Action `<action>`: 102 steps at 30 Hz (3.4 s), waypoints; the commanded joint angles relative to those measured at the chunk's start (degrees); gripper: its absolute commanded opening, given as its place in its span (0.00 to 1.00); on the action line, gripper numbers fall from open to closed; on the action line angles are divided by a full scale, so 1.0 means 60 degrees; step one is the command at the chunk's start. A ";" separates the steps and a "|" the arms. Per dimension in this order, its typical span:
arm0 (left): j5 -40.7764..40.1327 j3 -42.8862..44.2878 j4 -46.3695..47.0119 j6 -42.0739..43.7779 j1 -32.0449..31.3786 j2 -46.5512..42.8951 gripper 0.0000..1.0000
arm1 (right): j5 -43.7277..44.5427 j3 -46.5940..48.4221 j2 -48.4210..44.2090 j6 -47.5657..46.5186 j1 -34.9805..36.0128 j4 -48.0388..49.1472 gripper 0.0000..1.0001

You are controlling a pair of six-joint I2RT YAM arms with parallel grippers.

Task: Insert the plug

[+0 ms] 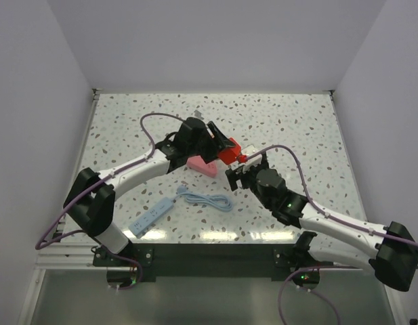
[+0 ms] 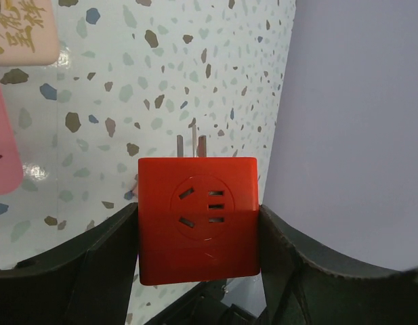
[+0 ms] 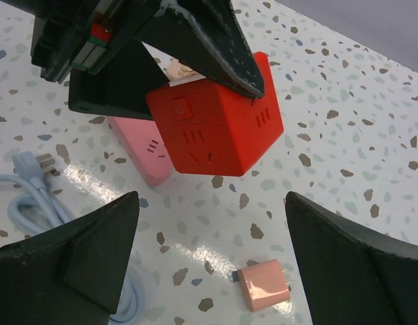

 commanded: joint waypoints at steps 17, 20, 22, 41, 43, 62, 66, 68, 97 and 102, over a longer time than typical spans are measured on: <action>0.0724 0.0050 -0.0161 -0.1251 -0.0305 -0.1454 0.00 | 0.1736 0.1727 0.1922 -0.1512 0.1047 0.0208 0.88; 0.0753 -0.0039 -0.0161 -0.1236 -0.0363 -0.1600 0.00 | 0.2073 0.1903 0.2201 -0.1702 0.1149 0.0207 0.84; 0.0797 -0.0126 -0.0088 -0.1236 -0.0421 -0.1645 0.00 | 0.2147 0.1976 0.2361 -0.1833 0.1194 0.0280 0.77; 0.1252 -0.0683 0.0821 -0.0841 -0.0320 -0.1499 0.82 | 0.2529 0.1962 0.2481 -0.1952 0.1252 0.0544 0.00; 0.1208 -0.0698 0.0821 -0.0739 -0.0246 -0.1499 0.88 | 0.2499 0.1860 0.2392 -0.1922 0.1194 0.0530 0.00; 0.2012 -0.1650 0.1480 0.0095 0.1247 -0.1587 0.94 | -0.0385 0.1435 0.1922 -0.0737 -0.0167 0.0075 0.00; 0.2028 -0.2001 0.1918 0.1103 0.1482 -0.1805 0.93 | -0.1248 0.1405 0.2055 -0.0414 -0.0680 0.0338 0.00; 0.1912 -0.2469 0.2531 0.1574 0.1642 -0.2010 0.92 | -0.1542 0.1449 0.2084 -0.0326 -0.0812 0.0383 0.00; 0.4518 -0.6030 0.9009 0.3759 0.3870 -0.0489 0.97 | -1.1622 0.1977 0.2890 0.0070 -0.4226 0.1950 0.00; 0.4416 -0.5840 0.9024 0.3803 0.3885 -0.0064 0.91 | -1.1622 0.1991 0.2875 0.0099 -0.4314 0.1994 0.00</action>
